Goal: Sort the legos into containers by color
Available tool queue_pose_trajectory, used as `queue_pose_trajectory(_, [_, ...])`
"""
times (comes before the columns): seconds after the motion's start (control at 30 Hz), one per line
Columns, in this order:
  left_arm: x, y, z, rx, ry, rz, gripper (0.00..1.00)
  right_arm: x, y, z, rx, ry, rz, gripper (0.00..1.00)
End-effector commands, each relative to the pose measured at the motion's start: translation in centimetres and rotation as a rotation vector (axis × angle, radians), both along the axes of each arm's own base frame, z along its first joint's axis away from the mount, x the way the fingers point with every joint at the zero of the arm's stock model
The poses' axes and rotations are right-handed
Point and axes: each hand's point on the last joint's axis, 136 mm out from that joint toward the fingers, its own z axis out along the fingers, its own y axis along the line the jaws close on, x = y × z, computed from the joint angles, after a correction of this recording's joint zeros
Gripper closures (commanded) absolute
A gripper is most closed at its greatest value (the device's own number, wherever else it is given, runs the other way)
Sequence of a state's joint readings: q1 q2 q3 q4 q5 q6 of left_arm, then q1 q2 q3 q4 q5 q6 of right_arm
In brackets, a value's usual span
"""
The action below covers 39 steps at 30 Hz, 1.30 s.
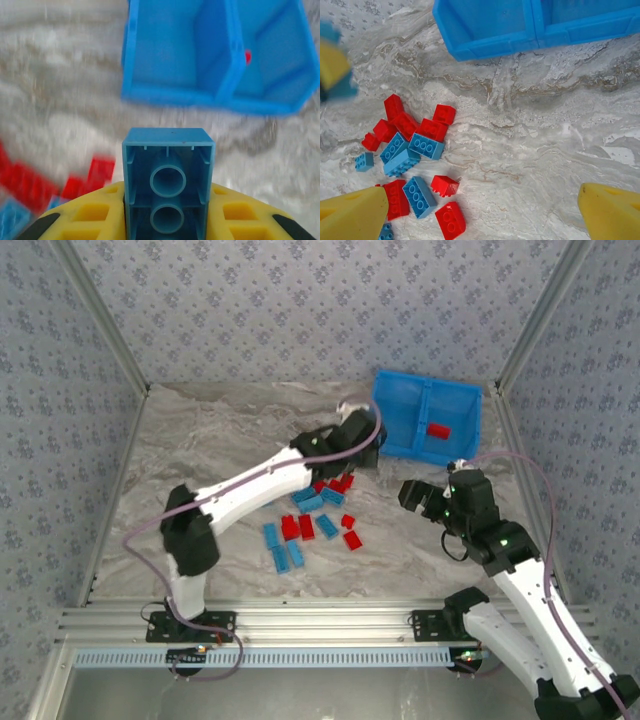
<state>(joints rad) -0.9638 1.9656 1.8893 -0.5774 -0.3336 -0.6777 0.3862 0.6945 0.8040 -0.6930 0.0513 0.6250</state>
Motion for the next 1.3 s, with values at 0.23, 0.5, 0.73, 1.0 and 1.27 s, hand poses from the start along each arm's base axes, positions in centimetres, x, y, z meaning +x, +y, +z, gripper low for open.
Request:
queue_pose_trajectory(0.23, [10.1,-8.0,-2.9,0.094,-0.2,-0.112,0.77,-1.6,-1.0,1.1,0.004,-0.004,-0.037,0.0])
queue_pose_trajectory(0.5, [12.2,-9.4,-6.1,0.085,-0.231,-0.128,0.62,-2.6,-1.3,2.1,0.007,-0.018,-0.026,0.0])
queue_pose_trajectory(0.73, [10.5,-10.2,0.2,0.044,-0.33,-0.17,0.51,-2.8,-1.3,2.3,0.009,-0.017,-0.024,0.0])
queue_pose_trajectory(1.0, [5.5,-6.2,9.0,0.015,-0.313,-0.183,0.52,-2.5,0.0,1.0,0.025,0.003,0.036,0.0])
queue_pose_trajectory(1.27, [-4.3,3.1,12.5,-0.003,-0.327,-0.347,0.44,-2.6,6.4,-3.9,-0.072,0.123,0.341,0.0])
